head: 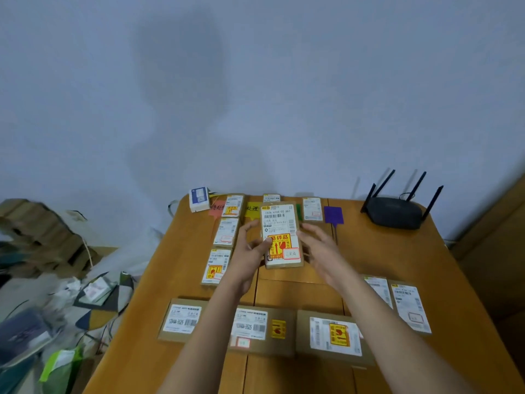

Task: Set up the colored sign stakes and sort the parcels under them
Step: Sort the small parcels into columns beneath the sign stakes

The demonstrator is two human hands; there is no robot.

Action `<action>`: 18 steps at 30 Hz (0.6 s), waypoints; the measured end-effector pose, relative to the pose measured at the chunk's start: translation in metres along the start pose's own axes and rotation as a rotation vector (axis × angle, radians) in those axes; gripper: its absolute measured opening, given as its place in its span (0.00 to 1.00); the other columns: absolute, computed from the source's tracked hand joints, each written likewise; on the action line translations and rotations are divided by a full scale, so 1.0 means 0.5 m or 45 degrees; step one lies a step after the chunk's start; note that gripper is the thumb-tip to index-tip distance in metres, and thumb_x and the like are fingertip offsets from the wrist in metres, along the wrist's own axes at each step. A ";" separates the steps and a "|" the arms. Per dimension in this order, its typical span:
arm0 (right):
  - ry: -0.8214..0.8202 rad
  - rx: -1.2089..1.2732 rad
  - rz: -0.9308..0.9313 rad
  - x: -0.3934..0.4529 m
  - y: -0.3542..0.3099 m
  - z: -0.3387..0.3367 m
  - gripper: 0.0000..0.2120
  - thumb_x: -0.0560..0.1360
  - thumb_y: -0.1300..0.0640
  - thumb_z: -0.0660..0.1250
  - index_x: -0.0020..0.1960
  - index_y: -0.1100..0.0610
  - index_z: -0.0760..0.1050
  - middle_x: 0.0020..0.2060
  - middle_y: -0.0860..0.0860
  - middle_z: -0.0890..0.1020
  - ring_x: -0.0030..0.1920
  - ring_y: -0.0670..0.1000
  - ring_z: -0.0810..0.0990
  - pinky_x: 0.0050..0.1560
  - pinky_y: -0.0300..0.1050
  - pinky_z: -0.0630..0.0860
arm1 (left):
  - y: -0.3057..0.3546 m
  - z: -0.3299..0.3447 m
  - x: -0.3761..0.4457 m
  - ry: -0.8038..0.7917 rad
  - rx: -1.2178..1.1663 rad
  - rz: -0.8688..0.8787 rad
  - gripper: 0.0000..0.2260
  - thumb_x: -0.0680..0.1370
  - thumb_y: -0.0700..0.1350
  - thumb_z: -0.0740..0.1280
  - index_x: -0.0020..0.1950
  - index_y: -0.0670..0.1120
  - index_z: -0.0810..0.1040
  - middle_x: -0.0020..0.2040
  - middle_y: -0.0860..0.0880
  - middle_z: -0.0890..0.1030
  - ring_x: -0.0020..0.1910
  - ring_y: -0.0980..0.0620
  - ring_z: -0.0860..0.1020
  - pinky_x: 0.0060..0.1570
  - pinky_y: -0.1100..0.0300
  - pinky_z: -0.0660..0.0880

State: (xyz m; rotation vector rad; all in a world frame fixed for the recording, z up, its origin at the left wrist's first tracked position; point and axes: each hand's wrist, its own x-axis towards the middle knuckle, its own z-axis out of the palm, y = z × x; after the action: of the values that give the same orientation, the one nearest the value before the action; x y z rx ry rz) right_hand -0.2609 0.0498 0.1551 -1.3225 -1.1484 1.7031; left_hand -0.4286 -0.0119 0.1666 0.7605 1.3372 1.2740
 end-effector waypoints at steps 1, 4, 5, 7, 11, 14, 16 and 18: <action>-0.013 -0.001 0.020 -0.001 0.002 0.026 0.22 0.75 0.48 0.70 0.67 0.44 0.72 0.58 0.49 0.83 0.59 0.53 0.81 0.64 0.59 0.75 | -0.001 -0.024 0.000 -0.002 -0.019 -0.012 0.22 0.79 0.39 0.66 0.70 0.54 0.65 0.55 0.41 0.82 0.49 0.47 0.84 0.44 0.54 0.81; -0.046 -0.032 0.064 -0.004 0.018 0.110 0.21 0.76 0.48 0.69 0.68 0.45 0.70 0.57 0.49 0.84 0.58 0.52 0.82 0.63 0.59 0.76 | -0.009 -0.106 0.005 0.001 -0.065 -0.063 0.23 0.79 0.40 0.67 0.70 0.54 0.66 0.56 0.40 0.82 0.50 0.45 0.84 0.44 0.53 0.81; -0.040 -0.044 0.067 -0.005 0.023 0.138 0.20 0.77 0.49 0.68 0.67 0.44 0.71 0.55 0.49 0.85 0.57 0.52 0.83 0.62 0.58 0.76 | -0.012 -0.133 0.007 0.003 -0.089 -0.084 0.22 0.79 0.39 0.67 0.70 0.54 0.66 0.56 0.40 0.82 0.50 0.44 0.84 0.44 0.53 0.81; -0.002 -0.051 0.062 -0.004 0.027 0.187 0.17 0.78 0.50 0.68 0.66 0.44 0.72 0.53 0.49 0.86 0.55 0.52 0.83 0.61 0.58 0.77 | -0.010 -0.183 0.015 0.005 -0.135 -0.129 0.21 0.79 0.39 0.67 0.69 0.53 0.67 0.56 0.40 0.82 0.52 0.43 0.84 0.44 0.52 0.80; 0.102 0.086 0.046 -0.006 0.020 0.264 0.13 0.80 0.54 0.65 0.64 0.48 0.74 0.51 0.52 0.86 0.51 0.52 0.85 0.48 0.48 0.82 | 0.008 -0.256 0.024 0.002 -0.153 -0.168 0.20 0.79 0.38 0.67 0.67 0.53 0.69 0.56 0.40 0.83 0.49 0.44 0.84 0.40 0.54 0.79; 0.117 0.085 0.031 -0.004 0.018 0.300 0.14 0.80 0.53 0.64 0.65 0.48 0.74 0.52 0.52 0.85 0.52 0.52 0.84 0.49 0.49 0.82 | 0.025 -0.295 0.034 -0.023 -0.132 -0.141 0.21 0.78 0.38 0.68 0.68 0.53 0.69 0.54 0.41 0.84 0.50 0.44 0.84 0.44 0.52 0.79; 0.080 0.045 0.013 -0.001 0.016 0.316 0.16 0.80 0.53 0.64 0.67 0.48 0.73 0.53 0.52 0.85 0.54 0.53 0.84 0.54 0.52 0.81 | 0.034 -0.312 0.041 -0.030 -0.126 -0.117 0.21 0.78 0.38 0.68 0.69 0.54 0.69 0.54 0.41 0.84 0.51 0.44 0.84 0.46 0.51 0.80; 0.037 -0.003 0.008 0.002 0.015 0.327 0.16 0.80 0.54 0.65 0.68 0.46 0.72 0.55 0.52 0.84 0.55 0.52 0.84 0.55 0.52 0.81 | 0.040 -0.323 0.043 -0.022 -0.103 -0.111 0.21 0.78 0.38 0.68 0.68 0.54 0.69 0.55 0.41 0.83 0.50 0.44 0.84 0.46 0.51 0.80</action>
State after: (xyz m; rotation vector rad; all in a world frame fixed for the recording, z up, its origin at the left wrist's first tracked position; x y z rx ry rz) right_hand -0.4195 0.0103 0.1628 -1.3493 -1.1311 1.6823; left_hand -0.5915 -0.0290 0.1539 0.6488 1.2839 1.2418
